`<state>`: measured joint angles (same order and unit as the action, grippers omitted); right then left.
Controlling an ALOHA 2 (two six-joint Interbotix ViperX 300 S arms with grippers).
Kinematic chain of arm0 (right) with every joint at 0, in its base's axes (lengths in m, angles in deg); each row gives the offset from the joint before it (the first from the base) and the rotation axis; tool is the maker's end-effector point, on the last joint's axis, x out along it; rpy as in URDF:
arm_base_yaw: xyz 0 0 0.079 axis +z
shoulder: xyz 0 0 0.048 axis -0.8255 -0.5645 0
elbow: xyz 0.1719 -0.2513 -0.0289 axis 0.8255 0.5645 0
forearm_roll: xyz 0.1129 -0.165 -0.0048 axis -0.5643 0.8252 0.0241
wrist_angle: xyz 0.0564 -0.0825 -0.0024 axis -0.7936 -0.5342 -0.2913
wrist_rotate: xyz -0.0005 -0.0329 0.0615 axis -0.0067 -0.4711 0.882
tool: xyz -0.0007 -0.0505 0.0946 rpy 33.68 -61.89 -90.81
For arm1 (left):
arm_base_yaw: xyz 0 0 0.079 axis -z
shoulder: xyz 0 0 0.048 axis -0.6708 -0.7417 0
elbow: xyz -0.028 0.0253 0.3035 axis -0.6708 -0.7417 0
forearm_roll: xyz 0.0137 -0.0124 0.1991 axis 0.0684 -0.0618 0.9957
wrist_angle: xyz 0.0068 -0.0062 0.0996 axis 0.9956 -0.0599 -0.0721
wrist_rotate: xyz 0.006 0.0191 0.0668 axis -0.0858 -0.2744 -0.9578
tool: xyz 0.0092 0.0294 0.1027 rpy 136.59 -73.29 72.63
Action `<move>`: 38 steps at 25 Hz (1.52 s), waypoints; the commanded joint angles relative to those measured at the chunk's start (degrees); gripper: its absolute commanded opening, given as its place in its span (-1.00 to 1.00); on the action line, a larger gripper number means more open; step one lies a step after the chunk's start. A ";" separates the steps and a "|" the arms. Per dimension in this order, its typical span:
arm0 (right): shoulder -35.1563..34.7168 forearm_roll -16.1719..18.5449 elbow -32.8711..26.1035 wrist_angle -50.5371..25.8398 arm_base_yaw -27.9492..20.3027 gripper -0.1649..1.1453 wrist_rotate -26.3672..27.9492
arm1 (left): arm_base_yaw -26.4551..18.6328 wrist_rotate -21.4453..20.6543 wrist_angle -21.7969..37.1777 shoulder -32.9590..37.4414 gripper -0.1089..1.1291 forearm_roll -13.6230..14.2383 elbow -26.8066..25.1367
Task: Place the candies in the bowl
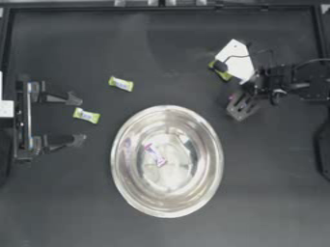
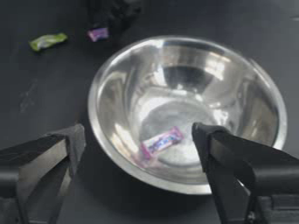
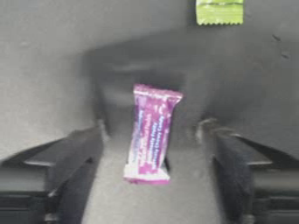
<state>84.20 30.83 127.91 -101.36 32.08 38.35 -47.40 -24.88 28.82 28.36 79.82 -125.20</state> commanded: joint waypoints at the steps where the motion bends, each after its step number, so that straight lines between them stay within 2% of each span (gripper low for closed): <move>1: 0.79 1.05 -0.35 0.18 0.09 0.26 0.79 | -0.09 0.09 -0.18 -0.35 0.83 -0.18 0.70; 3: 0.53 1.32 -0.18 0.18 0.09 -0.01 1.05 | -0.09 0.09 -0.18 -0.35 0.83 -0.18 0.70; 5: 0.35 1.41 -0.18 0.26 0.09 -0.15 1.23 | -0.09 0.09 -0.18 -0.35 0.83 -0.18 0.79; 12: 2.29 1.41 -0.62 -0.62 0.26 -0.16 1.14 | -0.09 0.09 -0.18 -0.35 0.83 -0.18 0.70; 20: 13.36 2.11 -3.34 -6.33 1.93 -0.16 0.53 | -0.09 0.09 -0.18 -0.44 0.83 -0.18 0.62; 24: 18.02 2.37 -6.77 -9.32 5.54 -0.16 0.44 | -0.09 0.09 -0.18 -0.44 0.83 -0.18 0.53; 28: 19.16 1.85 -11.25 -10.72 11.25 -0.16 0.70 | -0.09 0.09 -0.18 -0.35 0.83 -0.18 0.62; 33: 16.26 1.76 -16.44 -10.28 17.58 -0.16 0.88 | -0.26 0.09 -0.18 -0.35 0.83 -0.18 0.53; 38: 10.11 1.93 -21.27 -8.96 22.41 -0.16 0.44 | -0.26 0.09 -0.18 -0.35 0.83 -0.18 0.53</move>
<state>95.10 32.68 109.45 -111.12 53.26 38.96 -47.58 -24.79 28.82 28.27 79.73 -125.20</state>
